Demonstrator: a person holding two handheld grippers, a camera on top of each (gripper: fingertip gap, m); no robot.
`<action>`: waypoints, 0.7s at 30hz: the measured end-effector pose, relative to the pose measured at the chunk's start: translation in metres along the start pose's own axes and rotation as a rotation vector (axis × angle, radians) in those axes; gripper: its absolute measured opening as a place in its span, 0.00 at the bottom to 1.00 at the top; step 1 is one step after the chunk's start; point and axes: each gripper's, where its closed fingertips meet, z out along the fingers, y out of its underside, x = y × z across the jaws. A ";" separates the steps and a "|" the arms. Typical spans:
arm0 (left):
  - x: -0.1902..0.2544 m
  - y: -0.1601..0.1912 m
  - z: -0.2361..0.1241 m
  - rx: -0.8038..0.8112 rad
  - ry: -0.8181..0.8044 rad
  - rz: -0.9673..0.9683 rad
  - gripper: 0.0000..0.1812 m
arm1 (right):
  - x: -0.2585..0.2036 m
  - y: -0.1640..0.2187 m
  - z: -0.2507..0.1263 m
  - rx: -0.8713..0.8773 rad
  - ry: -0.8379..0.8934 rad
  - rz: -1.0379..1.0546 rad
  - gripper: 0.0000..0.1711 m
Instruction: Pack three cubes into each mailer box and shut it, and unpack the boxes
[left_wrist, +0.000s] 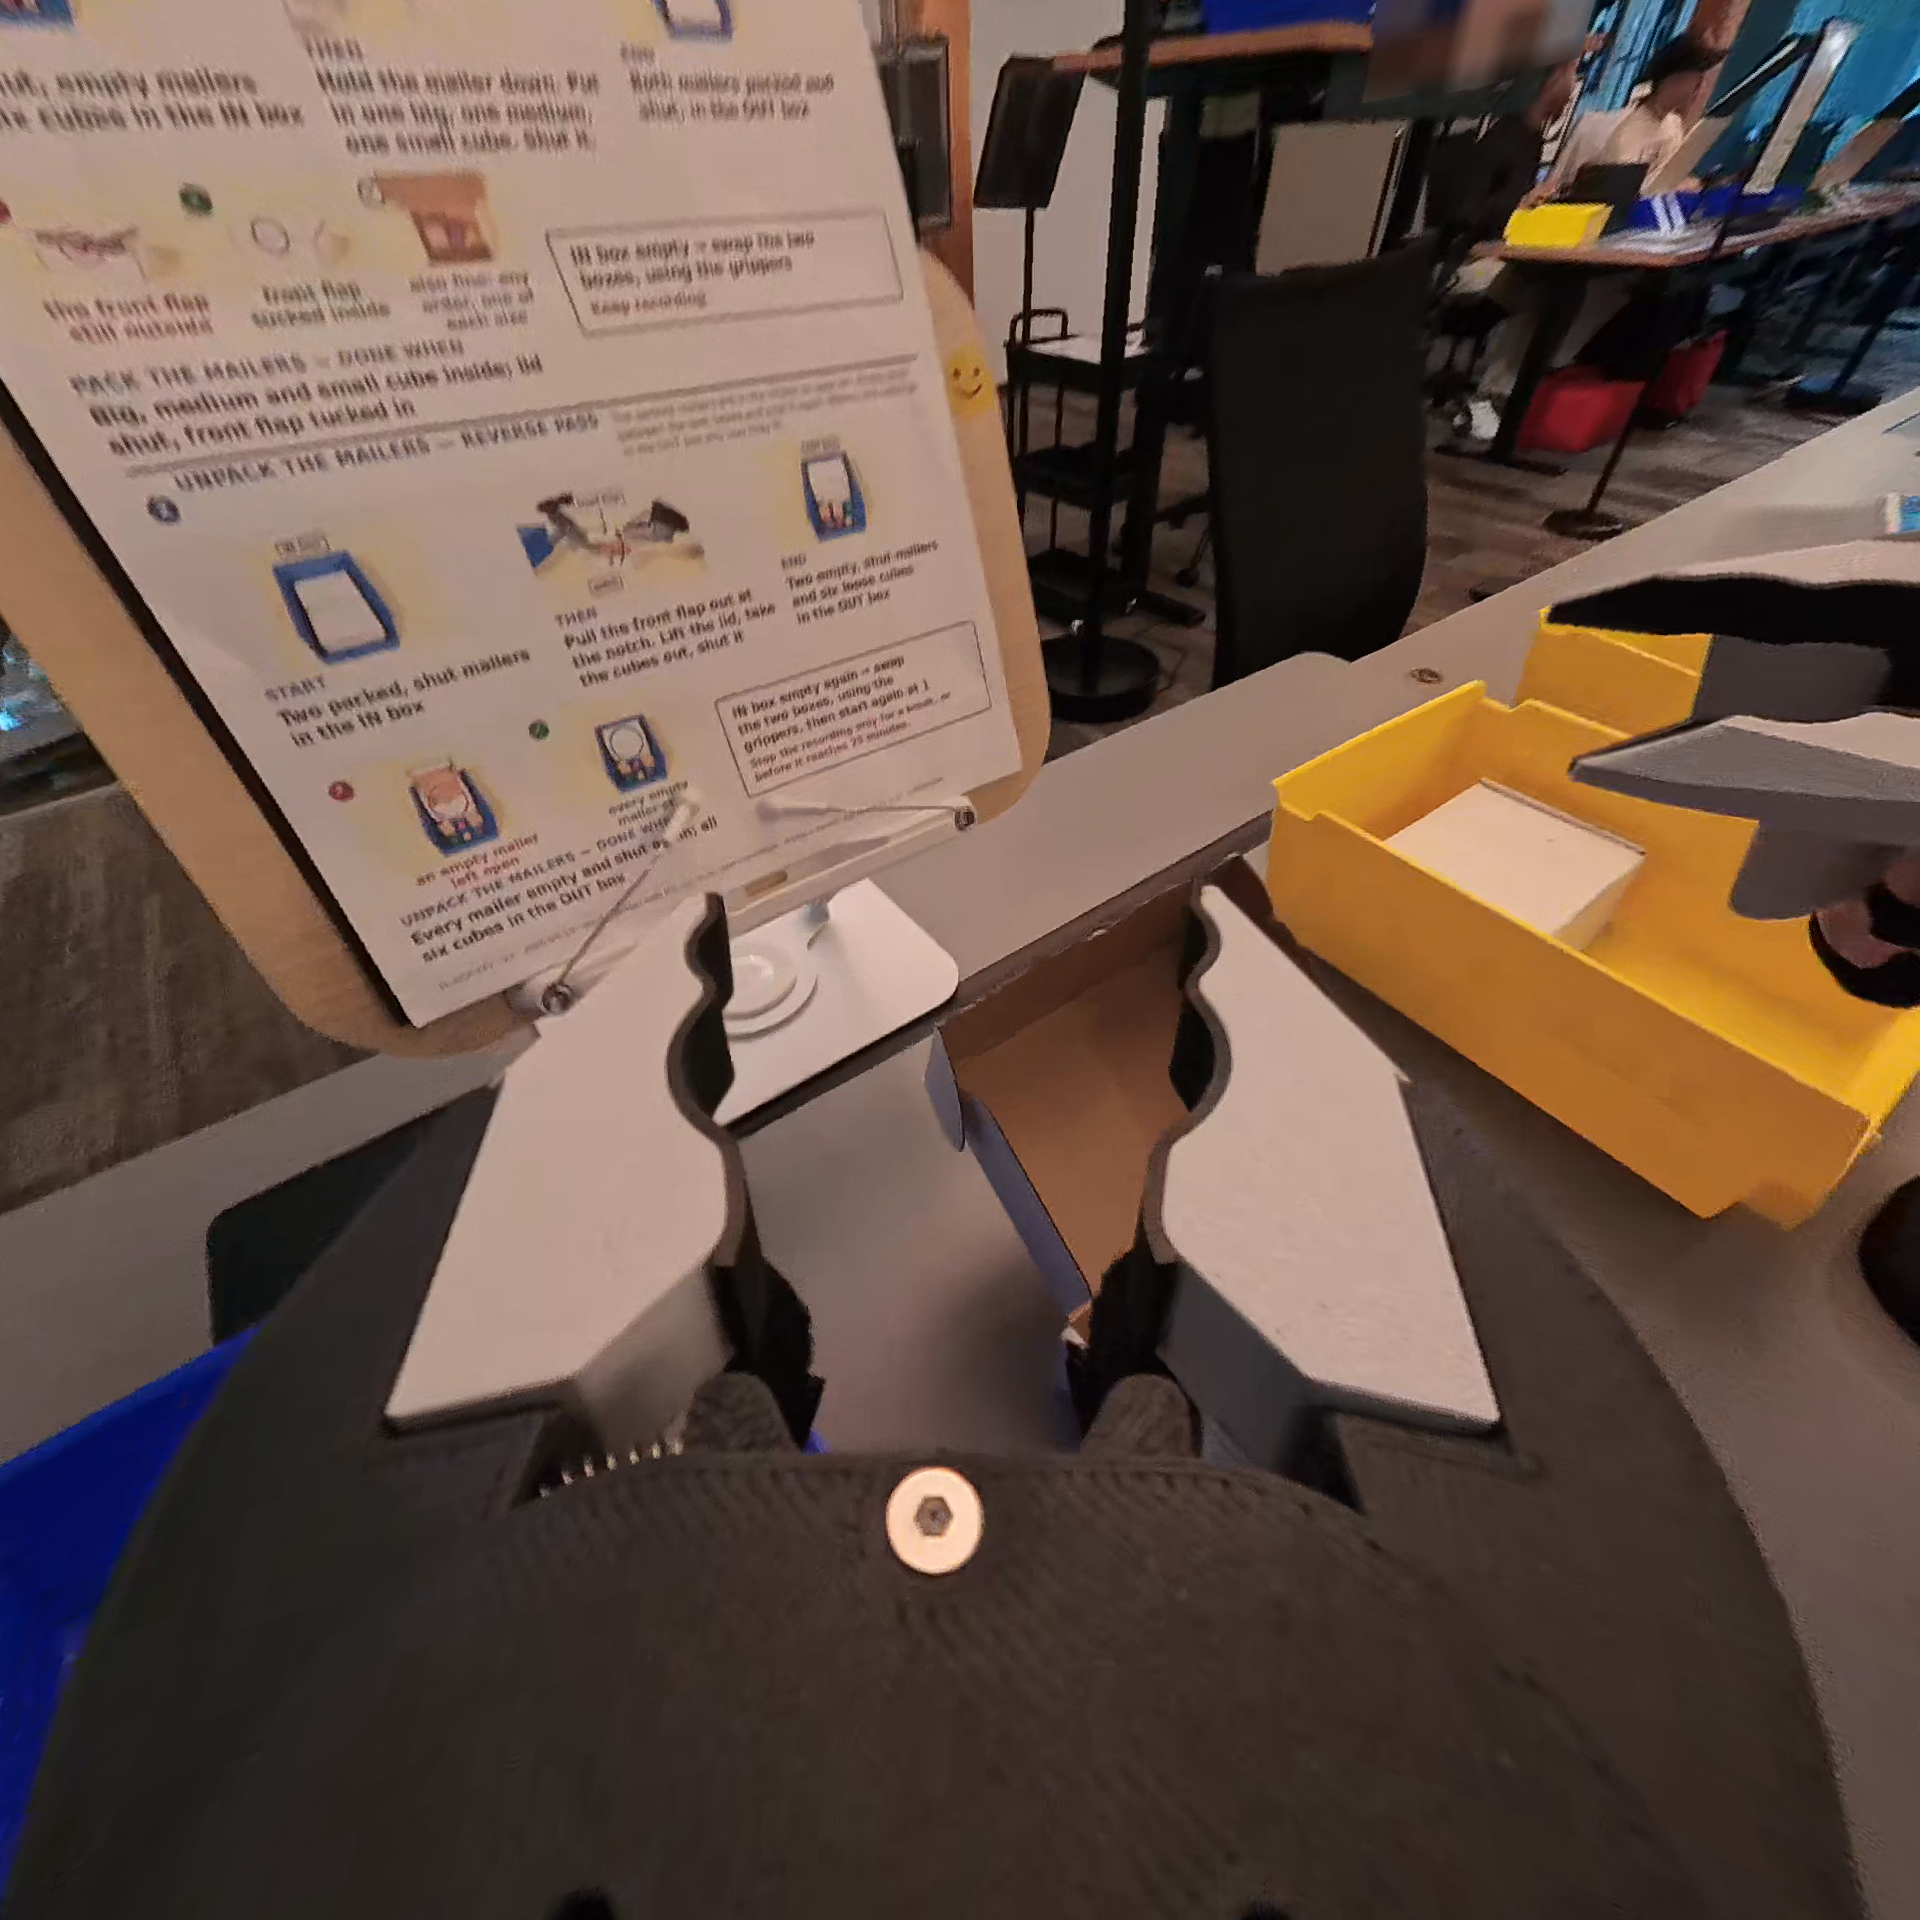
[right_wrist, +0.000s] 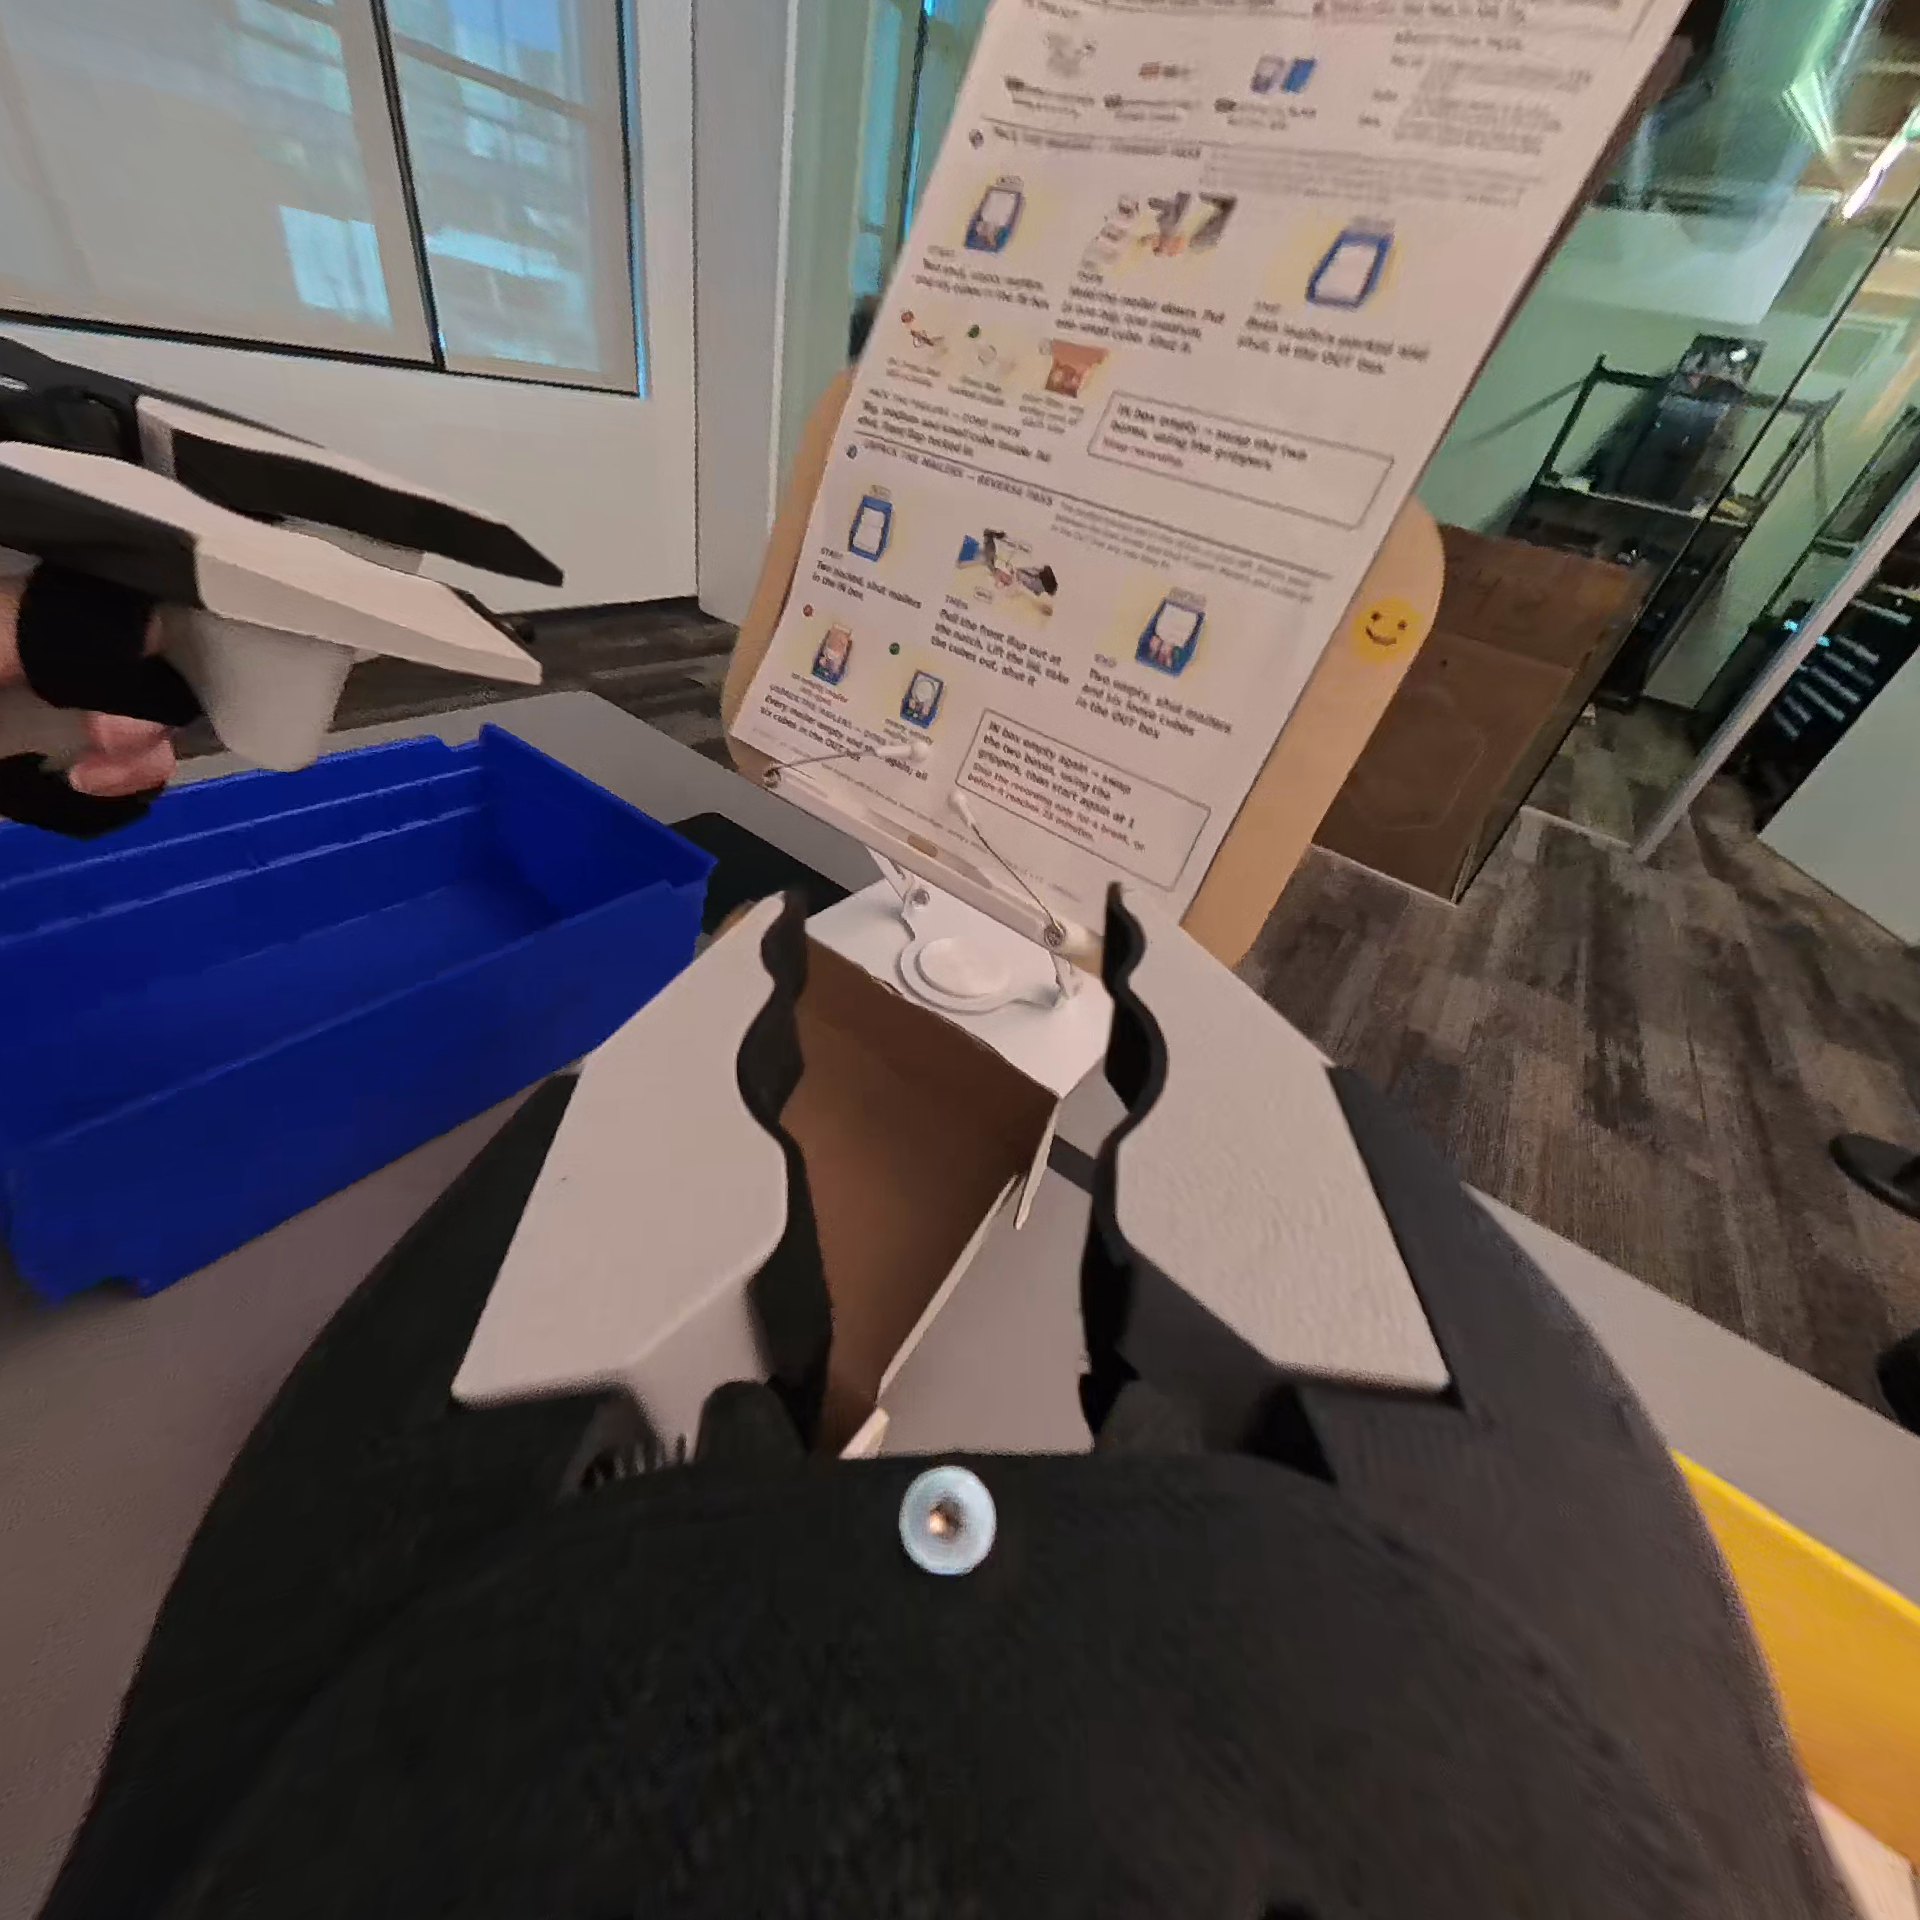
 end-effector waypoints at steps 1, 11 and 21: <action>-0.001 0.005 0.004 -0.020 0.004 -0.014 0.47 | 0.004 0.007 0.003 -0.021 0.010 0.013 0.36; -0.013 0.035 0.025 -0.112 -0.020 -0.051 0.43 | 0.017 0.036 0.011 -0.089 0.021 0.130 0.37; -0.023 0.054 0.035 -0.189 -0.006 -0.162 0.44 | 0.030 0.045 0.032 -0.082 0.102 0.207 0.41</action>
